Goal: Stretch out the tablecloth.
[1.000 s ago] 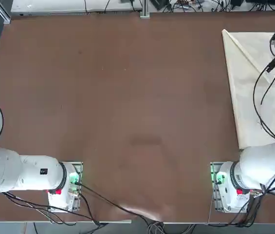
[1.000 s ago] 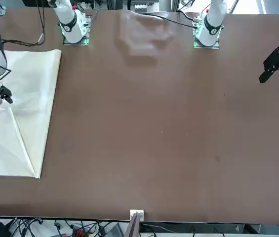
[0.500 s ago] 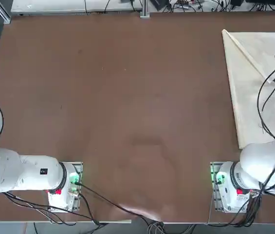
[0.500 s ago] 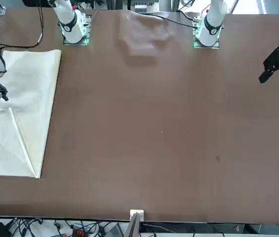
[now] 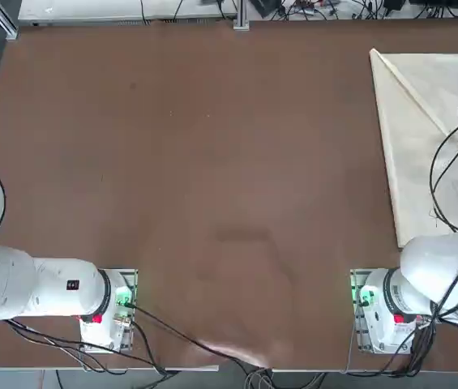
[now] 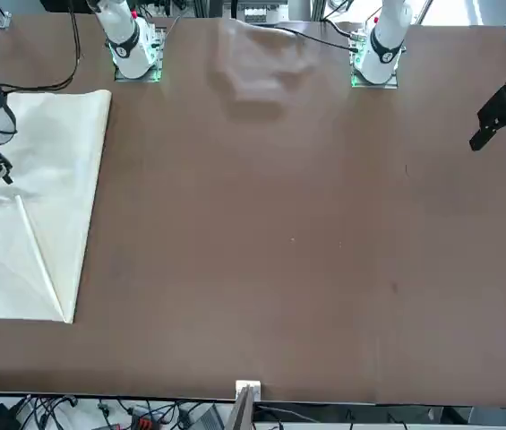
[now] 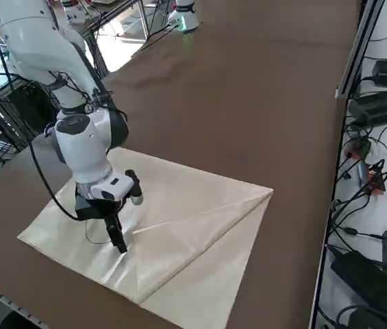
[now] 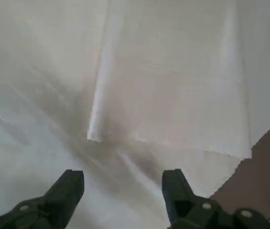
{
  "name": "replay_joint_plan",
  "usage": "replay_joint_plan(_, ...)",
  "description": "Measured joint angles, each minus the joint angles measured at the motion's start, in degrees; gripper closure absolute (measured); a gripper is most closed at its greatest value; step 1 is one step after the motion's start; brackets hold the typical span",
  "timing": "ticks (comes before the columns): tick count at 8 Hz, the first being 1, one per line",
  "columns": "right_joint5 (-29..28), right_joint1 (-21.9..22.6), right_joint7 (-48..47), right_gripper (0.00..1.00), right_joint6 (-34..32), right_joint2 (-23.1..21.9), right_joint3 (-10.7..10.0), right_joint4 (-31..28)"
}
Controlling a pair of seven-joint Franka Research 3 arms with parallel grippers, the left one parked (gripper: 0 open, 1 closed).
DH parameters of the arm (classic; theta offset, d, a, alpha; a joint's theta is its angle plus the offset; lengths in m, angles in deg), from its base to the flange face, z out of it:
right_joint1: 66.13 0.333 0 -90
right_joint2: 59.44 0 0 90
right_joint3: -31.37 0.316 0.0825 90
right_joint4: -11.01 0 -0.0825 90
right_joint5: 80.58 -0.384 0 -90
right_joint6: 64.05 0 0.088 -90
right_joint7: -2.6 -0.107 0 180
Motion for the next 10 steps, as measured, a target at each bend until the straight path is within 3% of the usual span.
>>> replay_joint_plan(2, 0.0, 0.2, 0.0, 0.0, 1.1, 0.5, 2.0, -0.7)
replay_joint_plan(4, 0.0, 0.2, 0.1, 0.0, 5.7, 2.3, 2.3, -1.5)
replay_joint_plan(7, 0.0, 0.2, 0.2, 0.01, 7.3, 3.5, 2.3, -1.6)
replay_joint_plan(8, 0.0, 0.2, 0.3, 0.04, 7.5, 3.5, 2.3, -1.6)
replay_joint_plan(10, 0.0, 0.2, 0.4, 0.18, 7.8, 3.5, 2.4, -1.6)
